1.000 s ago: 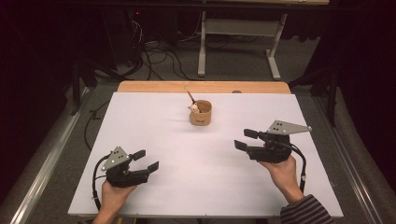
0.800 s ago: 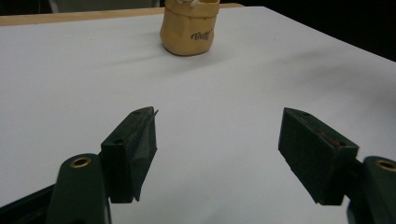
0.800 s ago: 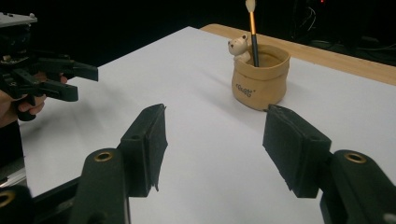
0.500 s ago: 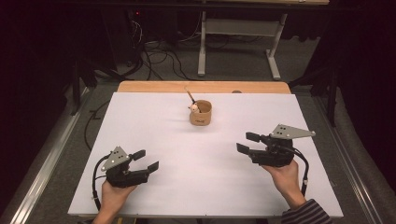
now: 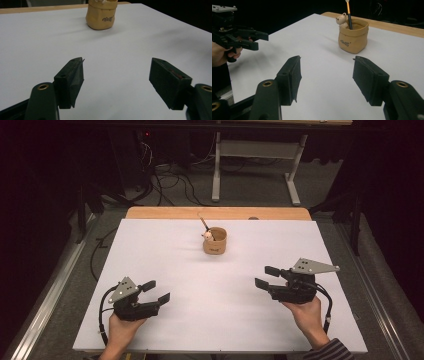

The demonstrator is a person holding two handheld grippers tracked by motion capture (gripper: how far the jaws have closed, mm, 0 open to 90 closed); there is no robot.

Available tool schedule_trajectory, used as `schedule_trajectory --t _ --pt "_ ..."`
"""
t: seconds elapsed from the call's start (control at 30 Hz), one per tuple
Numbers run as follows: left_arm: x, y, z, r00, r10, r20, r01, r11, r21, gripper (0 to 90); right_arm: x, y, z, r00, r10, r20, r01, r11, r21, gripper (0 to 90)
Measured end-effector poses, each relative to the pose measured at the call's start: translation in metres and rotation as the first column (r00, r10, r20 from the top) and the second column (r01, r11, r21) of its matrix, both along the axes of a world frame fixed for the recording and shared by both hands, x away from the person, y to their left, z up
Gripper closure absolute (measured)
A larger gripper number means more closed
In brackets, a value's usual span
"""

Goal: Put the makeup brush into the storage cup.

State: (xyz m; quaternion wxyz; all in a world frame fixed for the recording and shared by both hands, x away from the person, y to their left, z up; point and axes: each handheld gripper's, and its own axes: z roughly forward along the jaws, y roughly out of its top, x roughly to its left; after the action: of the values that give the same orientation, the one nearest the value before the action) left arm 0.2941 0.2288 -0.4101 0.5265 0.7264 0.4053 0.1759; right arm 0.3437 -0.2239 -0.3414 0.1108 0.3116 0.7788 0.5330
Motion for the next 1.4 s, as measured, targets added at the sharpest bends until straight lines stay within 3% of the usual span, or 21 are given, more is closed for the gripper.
schedule_trajectory --t 0.9,1.4 --pt "0.0 0.0 0.0 1.0 0.0 0.0 0.0 1.0 0.001 28.4 -0.016 -0.01 -0.019 0.9996 -0.018 -0.022 0.019 0.999 0.031 41.2" --pt "0.0 0.0 0.0 1.0 0.0 0.001 0.0 1.0 0.0 28.4 -0.024 -0.009 -0.027 0.9997 -0.021 -0.013 0.021 1.0 0.013 41.2"
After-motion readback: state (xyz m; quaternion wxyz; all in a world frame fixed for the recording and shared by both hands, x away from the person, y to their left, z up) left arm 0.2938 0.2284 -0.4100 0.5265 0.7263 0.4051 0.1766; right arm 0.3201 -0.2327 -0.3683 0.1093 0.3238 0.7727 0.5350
